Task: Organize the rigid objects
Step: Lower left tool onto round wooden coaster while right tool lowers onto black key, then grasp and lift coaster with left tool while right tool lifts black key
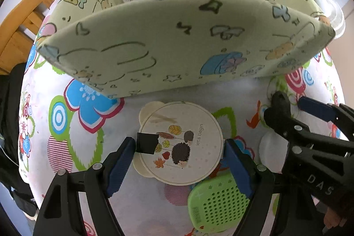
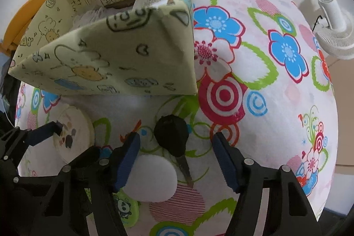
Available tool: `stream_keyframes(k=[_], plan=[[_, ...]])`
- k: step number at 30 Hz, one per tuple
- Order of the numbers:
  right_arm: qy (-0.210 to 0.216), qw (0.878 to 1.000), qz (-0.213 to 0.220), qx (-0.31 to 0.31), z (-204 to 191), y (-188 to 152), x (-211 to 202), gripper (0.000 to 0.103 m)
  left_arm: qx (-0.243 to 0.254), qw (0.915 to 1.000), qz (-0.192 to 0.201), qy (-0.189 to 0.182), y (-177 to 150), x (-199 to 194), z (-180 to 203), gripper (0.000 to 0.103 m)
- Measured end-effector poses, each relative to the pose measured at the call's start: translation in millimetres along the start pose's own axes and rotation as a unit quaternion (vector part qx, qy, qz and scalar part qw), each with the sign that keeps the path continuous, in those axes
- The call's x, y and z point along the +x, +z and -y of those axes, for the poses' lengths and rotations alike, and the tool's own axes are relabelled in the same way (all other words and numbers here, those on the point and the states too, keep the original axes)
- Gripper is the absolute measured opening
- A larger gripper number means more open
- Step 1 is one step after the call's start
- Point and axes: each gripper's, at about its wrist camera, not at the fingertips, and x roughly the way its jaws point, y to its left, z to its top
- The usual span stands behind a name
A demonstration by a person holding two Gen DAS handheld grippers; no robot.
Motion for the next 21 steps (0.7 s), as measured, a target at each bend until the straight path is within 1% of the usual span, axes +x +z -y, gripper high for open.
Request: stream_keyframes(k=[1,2,3,4,5,6,10,13,21], plan=[[-0.004,1.000,0.000,-0.001,0,1,1,0.065,0.000,1.0000,0.000,0.003,1,0,1,0.082],[-0.017,1.000,-0.002,-0.006,-1,3,1,0.058,0.001,1.0000,0.000,0.006,2,1,3,0.082],[-0.029,0.999,-0.003,-0.012,-2,4,2,0.054,0.001,1.0000,0.001,0.008,3,0,5,0.082],[-0.037,0.999,-0.003,-0.017,-3,5,3,0.047,-0.001,1.0000,0.001,0.008,4,0,6,0.082],[-0.035,0.999,-0.002,-0.019,-6,8,4,0.039,-0.003,1.0000,0.000,0.008,5,0,6,0.082],[-0.036,0.999,0.000,-0.022,-7,8,4,0.035,-0.002,0.9999,0.000,0.010,3,-1,8,0.082],[-0.035,0.999,-0.003,-0.021,-9,9,7,0.034,-0.005,0.9999,0.002,0.011,8,1,12,0.082],[-0.022,1.000,-0.003,-0.011,-6,9,7,0.034,-0.005,0.9999,0.006,0.011,5,-6,10,0.082],[-0.016,1.000,0.019,-0.007,-9,3,-20,0.034,-0.004,0.9998,0.021,0.004,-3,-28,6,0.082]])
